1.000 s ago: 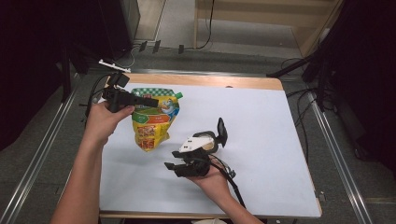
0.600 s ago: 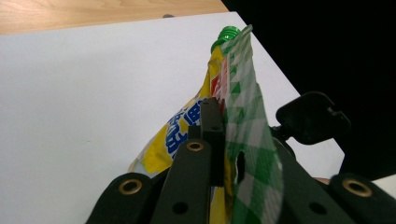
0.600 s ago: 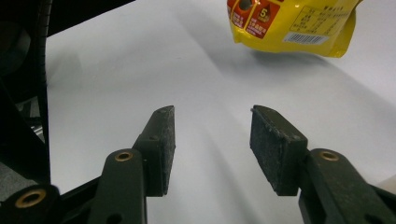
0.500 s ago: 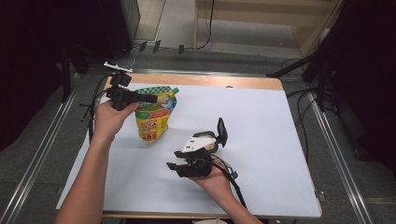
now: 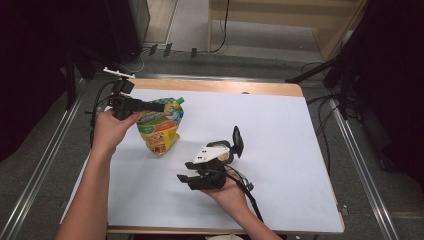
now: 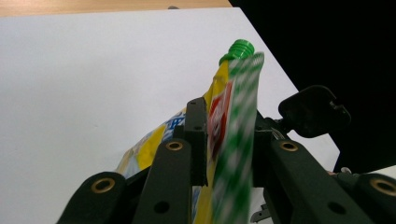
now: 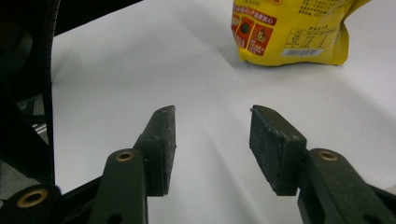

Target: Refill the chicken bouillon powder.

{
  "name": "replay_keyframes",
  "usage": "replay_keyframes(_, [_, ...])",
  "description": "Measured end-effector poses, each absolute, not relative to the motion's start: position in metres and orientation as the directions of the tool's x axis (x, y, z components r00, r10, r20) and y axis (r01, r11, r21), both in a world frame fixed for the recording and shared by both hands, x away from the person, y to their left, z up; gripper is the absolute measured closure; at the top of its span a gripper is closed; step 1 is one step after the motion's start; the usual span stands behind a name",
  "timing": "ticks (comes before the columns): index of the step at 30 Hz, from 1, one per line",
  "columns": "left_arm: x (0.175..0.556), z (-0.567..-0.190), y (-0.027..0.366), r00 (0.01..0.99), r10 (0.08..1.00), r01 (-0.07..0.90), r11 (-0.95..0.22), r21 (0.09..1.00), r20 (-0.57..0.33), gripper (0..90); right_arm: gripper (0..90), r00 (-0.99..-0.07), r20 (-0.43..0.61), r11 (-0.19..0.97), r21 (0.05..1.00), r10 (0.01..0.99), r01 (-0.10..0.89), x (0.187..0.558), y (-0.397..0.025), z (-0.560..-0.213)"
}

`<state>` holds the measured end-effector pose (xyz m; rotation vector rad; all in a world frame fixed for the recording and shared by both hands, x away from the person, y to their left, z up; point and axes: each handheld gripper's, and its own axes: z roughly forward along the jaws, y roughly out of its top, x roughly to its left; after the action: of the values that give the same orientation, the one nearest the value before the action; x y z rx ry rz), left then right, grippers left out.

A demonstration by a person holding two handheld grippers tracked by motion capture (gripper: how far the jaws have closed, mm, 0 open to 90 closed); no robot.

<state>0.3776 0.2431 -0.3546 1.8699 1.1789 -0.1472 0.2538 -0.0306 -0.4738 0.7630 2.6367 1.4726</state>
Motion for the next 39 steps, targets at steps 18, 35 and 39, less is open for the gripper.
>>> replay_keyframes(18, [0.367,-0.34,0.247,0.567,0.676,0.746,-0.18,0.641,-0.47,64.3,53.1,-0.885,0.207,0.441,0.806,0.416,0.395,0.254,-0.03,-0.472])
replay_keyframes(35, [0.354,-0.322,0.274,0.536,0.708,0.733,-0.12,0.67,-0.46,57.7,55.3,-0.892,0.214,0.45,0.802,0.399,0.394,0.255,-0.03,-0.463])
replay_keyframes(39, [0.355,-0.325,0.28,0.52,0.72,0.738,-0.109,0.666,-0.459,57.3,55.7,-0.893,0.216,0.452,0.801,0.395,0.393,0.255,-0.031,-0.461])
